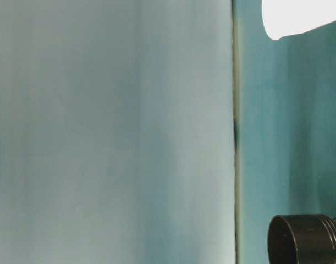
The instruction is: Put the paper cup into the moved red handle cup holder.
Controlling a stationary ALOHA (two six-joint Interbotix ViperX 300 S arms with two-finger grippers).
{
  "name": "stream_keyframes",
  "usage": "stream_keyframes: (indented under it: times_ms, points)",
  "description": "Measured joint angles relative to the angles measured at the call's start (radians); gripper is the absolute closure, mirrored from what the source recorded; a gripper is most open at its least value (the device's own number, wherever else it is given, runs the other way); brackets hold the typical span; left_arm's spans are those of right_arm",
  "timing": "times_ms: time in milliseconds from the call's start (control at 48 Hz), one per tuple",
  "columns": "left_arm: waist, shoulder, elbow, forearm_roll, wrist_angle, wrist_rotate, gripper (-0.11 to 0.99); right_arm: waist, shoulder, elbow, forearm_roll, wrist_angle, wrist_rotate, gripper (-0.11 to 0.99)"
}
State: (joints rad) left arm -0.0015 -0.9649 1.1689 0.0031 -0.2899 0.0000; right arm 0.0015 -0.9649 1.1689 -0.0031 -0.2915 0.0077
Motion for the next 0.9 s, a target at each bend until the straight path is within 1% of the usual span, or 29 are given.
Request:
stream_keyframes:
  times_ms: [21, 63, 125, 250, 292, 313, 354, 375, 500, 625, 646, 771, 792, 834, 855, 896]
  points:
    - [0.000, 0.002, 0.000, 0.000, 0.003, 0.000, 0.85, 0.000, 0.000, 0.000, 0.000, 0.000, 0.000, 0.88]
    - [0.000, 0.008, -0.009, 0.003, 0.037, -0.006, 0.85, 0.000, 0.000, -0.002, 0.002, 0.003, 0.000, 0.89]
    - [0.002, 0.021, -0.021, 0.006, 0.081, -0.009, 0.85, 0.000, 0.000, -0.002, 0.003, 0.023, 0.005, 0.95]
    - [0.002, 0.032, -0.044, 0.008, 0.149, -0.006, 0.85, 0.000, -0.002, 0.000, 0.005, 0.081, 0.038, 0.99]
    - [0.003, 0.032, -0.049, 0.009, 0.161, -0.005, 0.85, 0.000, -0.005, 0.000, 0.005, 0.100, 0.052, 0.99]
    - [0.002, 0.032, -0.051, 0.008, 0.166, -0.003, 0.85, 0.000, -0.005, 0.000, 0.005, 0.106, 0.058, 0.99]
    - [0.003, 0.032, -0.054, 0.009, 0.173, -0.006, 0.85, 0.000, -0.006, 0.000, 0.005, 0.118, 0.064, 0.99]
    - [0.003, 0.032, -0.054, 0.008, 0.175, -0.006, 0.85, 0.000, -0.008, 0.000, 0.005, 0.123, 0.066, 0.99]
    - [0.003, 0.034, -0.055, 0.009, 0.186, -0.006, 0.85, 0.002, -0.014, 0.000, 0.005, 0.144, 0.071, 0.99]
    - [0.002, 0.054, -0.069, 0.009, 0.219, -0.011, 0.85, -0.003, -0.018, -0.009, 0.005, 0.187, 0.072, 0.99]
    - [0.003, 0.058, -0.074, 0.009, 0.230, -0.011, 0.85, -0.005, -0.017, -0.011, 0.006, 0.198, 0.072, 0.99]
    - [0.003, 0.091, -0.110, 0.009, 0.316, -0.015, 0.85, -0.012, -0.018, -0.035, 0.005, 0.276, 0.074, 0.99]
    - [0.003, 0.095, -0.117, 0.009, 0.331, -0.017, 0.85, -0.014, -0.018, -0.040, 0.006, 0.291, 0.077, 0.99]
    - [0.003, 0.104, -0.129, 0.008, 0.368, -0.023, 0.85, -0.017, -0.020, -0.046, 0.005, 0.321, 0.083, 0.99]
    - [0.003, 0.107, -0.135, 0.009, 0.385, -0.025, 0.85, -0.020, -0.018, -0.051, 0.005, 0.336, 0.087, 0.99]
    - [0.003, 0.114, -0.144, 0.009, 0.416, -0.023, 0.85, -0.023, -0.020, -0.057, 0.006, 0.365, 0.095, 0.99]
